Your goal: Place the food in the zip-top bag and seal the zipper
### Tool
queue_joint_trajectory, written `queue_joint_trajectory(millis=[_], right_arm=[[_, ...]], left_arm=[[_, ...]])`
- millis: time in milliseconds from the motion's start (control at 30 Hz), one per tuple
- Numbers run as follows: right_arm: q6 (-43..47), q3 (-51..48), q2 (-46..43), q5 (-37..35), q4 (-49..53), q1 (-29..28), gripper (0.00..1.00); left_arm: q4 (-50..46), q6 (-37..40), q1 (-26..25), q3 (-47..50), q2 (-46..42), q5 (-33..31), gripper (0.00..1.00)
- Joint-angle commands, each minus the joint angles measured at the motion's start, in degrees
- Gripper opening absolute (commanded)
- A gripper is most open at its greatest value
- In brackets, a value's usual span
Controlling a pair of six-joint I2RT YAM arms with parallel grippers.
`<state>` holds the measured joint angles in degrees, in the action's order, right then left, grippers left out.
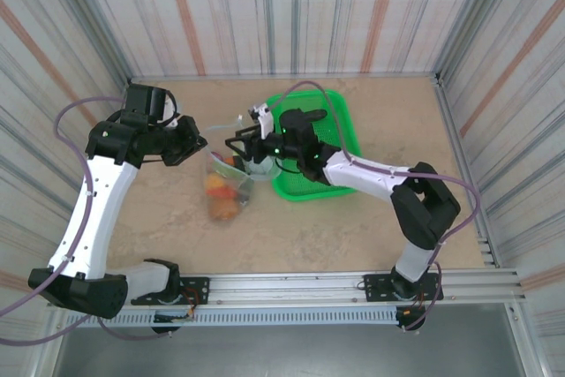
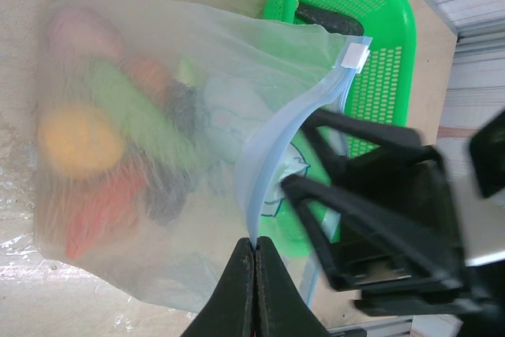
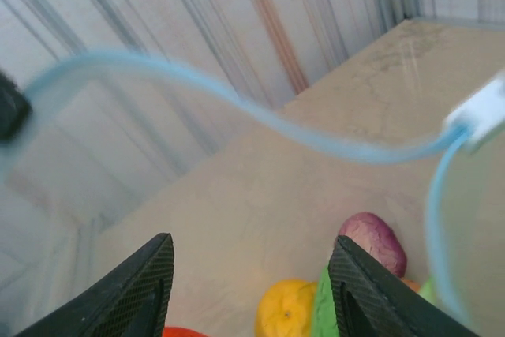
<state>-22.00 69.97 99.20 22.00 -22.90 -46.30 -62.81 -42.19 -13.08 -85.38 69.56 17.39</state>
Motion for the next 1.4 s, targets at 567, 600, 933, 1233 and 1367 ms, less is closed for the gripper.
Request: queue_joint_trajectory(millis=[567,600,933,1233,1367], right_arm=[[3.41,13.64,-2.78,-11.05,43.63,19.72,0.49],[4.95,15.93,-0.26,-13.02,46.41,20.37,0.49],[16.76,29.08,19.04,-17.05,49.06,23.77,0.62],[19.58,42.56,31.94,-14.63,53.49,24.23,0.70],[20.95,43.50,34.02,-14.26,52.95,24.32,0.72]], left_arm=[[-0.39,2.94,0.73,-0.47,-1.99,-4.04,0.00],[-0.28,3.11,0.69,-0.48,-2.05,-3.94,0.00],[0.21,3.72,0.51,-0.50,-0.79,-2.71,0.00],[0.61,4.40,0.52,0.22,-0.47,-2.37,0.00],[0.76,4.47,0.51,0.23,-0.50,-2.27,0.00]])
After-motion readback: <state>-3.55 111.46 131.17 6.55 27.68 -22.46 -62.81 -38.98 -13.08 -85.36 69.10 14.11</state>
